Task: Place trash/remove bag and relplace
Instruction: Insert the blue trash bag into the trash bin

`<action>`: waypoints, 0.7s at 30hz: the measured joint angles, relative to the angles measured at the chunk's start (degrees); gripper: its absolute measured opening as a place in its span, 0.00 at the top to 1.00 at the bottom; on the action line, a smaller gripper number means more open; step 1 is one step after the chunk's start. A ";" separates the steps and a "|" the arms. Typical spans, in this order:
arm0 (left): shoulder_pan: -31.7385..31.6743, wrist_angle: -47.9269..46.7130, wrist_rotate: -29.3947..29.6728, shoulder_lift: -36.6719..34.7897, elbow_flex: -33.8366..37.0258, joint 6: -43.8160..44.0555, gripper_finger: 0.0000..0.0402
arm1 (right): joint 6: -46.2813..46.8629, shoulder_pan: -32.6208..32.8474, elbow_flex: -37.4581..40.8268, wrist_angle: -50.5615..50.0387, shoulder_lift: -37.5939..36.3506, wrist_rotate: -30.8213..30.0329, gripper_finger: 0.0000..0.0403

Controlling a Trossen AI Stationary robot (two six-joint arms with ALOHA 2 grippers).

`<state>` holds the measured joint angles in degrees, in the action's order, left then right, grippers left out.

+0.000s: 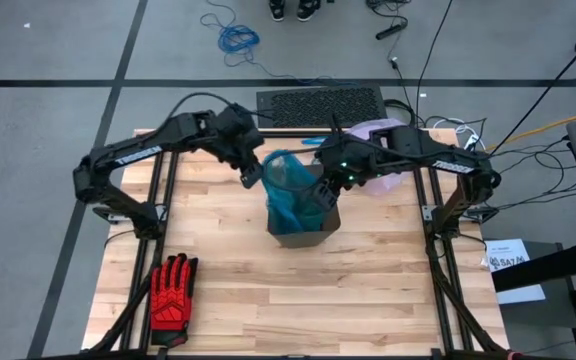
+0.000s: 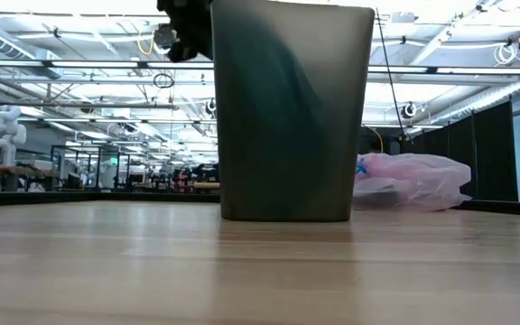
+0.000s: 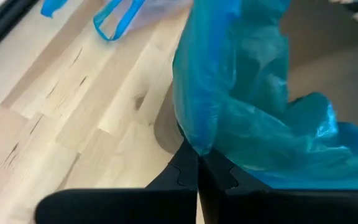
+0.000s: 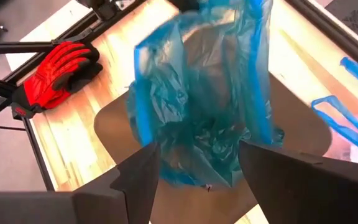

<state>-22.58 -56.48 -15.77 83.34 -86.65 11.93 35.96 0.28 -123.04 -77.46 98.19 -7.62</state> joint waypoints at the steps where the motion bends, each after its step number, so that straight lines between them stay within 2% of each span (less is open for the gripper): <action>1: 0.01 -0.06 -0.02 0.62 0.00 -0.32 1.00 | -0.44 -0.22 0.00 0.05 -0.33 0.03 0.48; 7: 0.02 -0.91 0.25 3.58 -0.02 -0.33 1.00 | -3.87 -3.51 0.01 -0.29 -1.56 0.70 0.48; 11: 0.05 -0.93 1.65 4.34 0.00 2.36 1.00 | -10.42 -6.52 0.07 -2.67 -1.26 4.25 0.48; 16: 0.25 0.69 2.01 4.40 0.02 2.76 1.00 | -17.35 -10.58 0.07 -3.23 -1.09 5.71 0.48; 21: 0.58 2.74 1.44 4.41 3.16 1.18 1.00 | -20.02 -15.33 0.07 -3.17 -1.07 9.22 0.48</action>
<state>-22.00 -53.74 -14.33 87.75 -83.49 13.12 15.94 -15.06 -122.98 -80.63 97.12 1.60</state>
